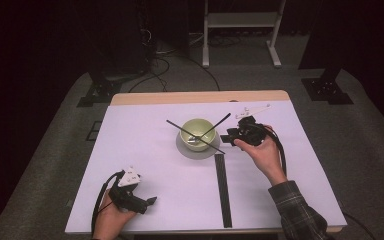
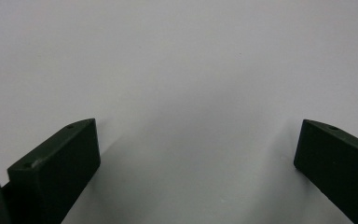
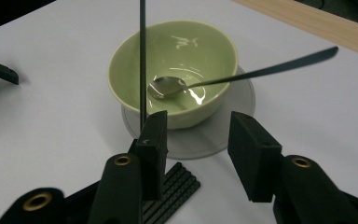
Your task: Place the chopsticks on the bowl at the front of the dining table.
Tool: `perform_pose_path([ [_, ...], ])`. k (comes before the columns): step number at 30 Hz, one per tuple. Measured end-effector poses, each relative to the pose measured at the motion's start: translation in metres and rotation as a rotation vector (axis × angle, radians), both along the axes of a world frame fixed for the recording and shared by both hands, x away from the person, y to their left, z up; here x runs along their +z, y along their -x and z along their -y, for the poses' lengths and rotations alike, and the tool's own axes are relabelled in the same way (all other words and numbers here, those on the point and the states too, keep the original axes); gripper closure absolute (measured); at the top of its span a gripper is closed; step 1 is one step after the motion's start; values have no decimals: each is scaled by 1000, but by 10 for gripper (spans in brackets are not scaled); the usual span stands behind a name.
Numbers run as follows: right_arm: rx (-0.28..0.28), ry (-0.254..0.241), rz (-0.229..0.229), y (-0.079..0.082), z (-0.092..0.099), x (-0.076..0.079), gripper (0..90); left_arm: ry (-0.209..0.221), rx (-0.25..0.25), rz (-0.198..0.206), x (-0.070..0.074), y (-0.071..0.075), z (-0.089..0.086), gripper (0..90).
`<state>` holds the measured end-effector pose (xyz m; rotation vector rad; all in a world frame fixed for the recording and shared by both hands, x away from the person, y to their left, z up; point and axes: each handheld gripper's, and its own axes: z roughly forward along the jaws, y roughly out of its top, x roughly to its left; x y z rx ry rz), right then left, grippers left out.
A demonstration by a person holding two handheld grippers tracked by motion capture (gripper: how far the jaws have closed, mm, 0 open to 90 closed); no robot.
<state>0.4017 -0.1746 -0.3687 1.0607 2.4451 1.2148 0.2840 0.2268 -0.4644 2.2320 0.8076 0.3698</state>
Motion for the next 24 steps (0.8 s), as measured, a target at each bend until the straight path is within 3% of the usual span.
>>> perform_pose_path([
  [16,-66,2,2,24,43,-18,441,-1,0,-1,0,0,0,0],
  [24,-88,30,16,34,54,-30,342,0,0,-2,0,0,0,0],
])
